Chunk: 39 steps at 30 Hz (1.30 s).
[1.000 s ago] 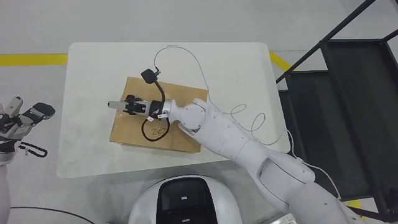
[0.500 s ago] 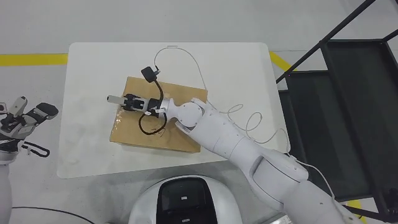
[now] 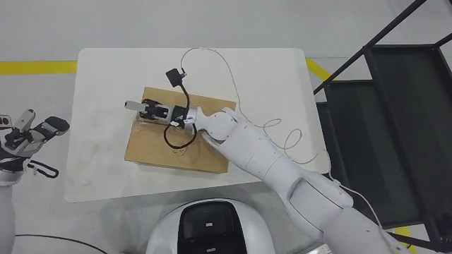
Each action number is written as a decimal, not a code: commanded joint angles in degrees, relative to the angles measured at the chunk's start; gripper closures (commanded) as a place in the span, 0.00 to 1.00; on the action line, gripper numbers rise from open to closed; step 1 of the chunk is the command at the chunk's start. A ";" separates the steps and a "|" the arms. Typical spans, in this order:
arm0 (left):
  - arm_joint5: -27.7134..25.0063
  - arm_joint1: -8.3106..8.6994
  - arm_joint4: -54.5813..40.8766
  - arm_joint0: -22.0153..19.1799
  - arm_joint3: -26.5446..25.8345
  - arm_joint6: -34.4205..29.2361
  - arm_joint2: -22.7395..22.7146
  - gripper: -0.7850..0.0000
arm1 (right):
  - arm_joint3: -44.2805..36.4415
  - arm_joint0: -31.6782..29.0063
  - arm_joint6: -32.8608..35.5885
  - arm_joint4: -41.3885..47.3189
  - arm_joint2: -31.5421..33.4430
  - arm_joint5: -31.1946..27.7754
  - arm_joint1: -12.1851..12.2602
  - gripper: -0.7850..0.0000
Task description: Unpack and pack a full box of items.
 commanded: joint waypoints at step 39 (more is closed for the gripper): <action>-0.84 -0.10 -1.14 -0.12 1.06 -1.37 -1.24 0.00 | -12.09 -7.59 -1.05 -5.72 3.27 19.54 1.84 0.00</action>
